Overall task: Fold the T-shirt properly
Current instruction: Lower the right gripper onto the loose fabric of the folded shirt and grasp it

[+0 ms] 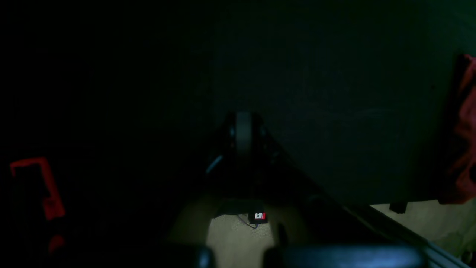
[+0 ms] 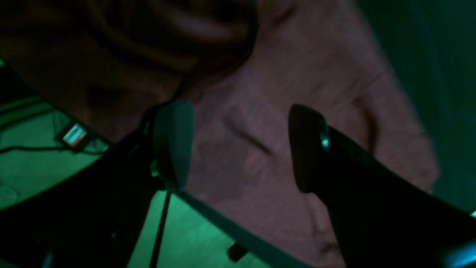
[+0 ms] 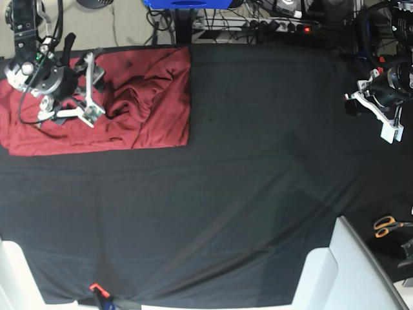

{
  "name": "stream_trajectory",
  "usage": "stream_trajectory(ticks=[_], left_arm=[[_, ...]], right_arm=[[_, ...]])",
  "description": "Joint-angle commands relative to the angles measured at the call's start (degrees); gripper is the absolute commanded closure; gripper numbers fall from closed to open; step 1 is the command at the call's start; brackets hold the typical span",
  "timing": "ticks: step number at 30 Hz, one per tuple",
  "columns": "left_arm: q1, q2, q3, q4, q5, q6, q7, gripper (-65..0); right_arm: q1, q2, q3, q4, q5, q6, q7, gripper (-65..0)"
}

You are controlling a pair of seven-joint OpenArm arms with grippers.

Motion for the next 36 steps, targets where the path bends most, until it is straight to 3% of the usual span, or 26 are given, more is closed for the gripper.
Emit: stream_trajectory(ticks=[1,13,18,32,36], left_arm=[[-0.1,-0.6,-0.6,0.8,-0.7,-0.3,-0.7,0.0],[-0.2,-0.6,-0.5,-2.0,-0.7,-0.3,-0.8,0.0],[-0.1,-0.6,-0.5,-2.0,-0.7,-0.3,-0.8,0.0],[0.1,-0.6,-0.5,-2.0,-0.7,-0.3,-0.8,0.0],[0.1,-0.6,-0.5,-2.0,-0.7,-0.3,-0.8,0.0]], right_arm=[[-0.1,0.6,0.2,0.9,0.1,-0.1,-1.1,-36.8],[-0.1,0.0,-6.8,0.2,0.2,-0.1,-2.4,-36.8],[1.1,-2.4,-5.3,-4.7,0.1,-0.1,-1.9,-36.8],[3.6,-2.1,-1.1,-6.9,0.1,-0.1,-1.9,-36.5],[4.5,-2.1,-1.2,-9.6,0.1,-0.1,-1.9,-26.3]])
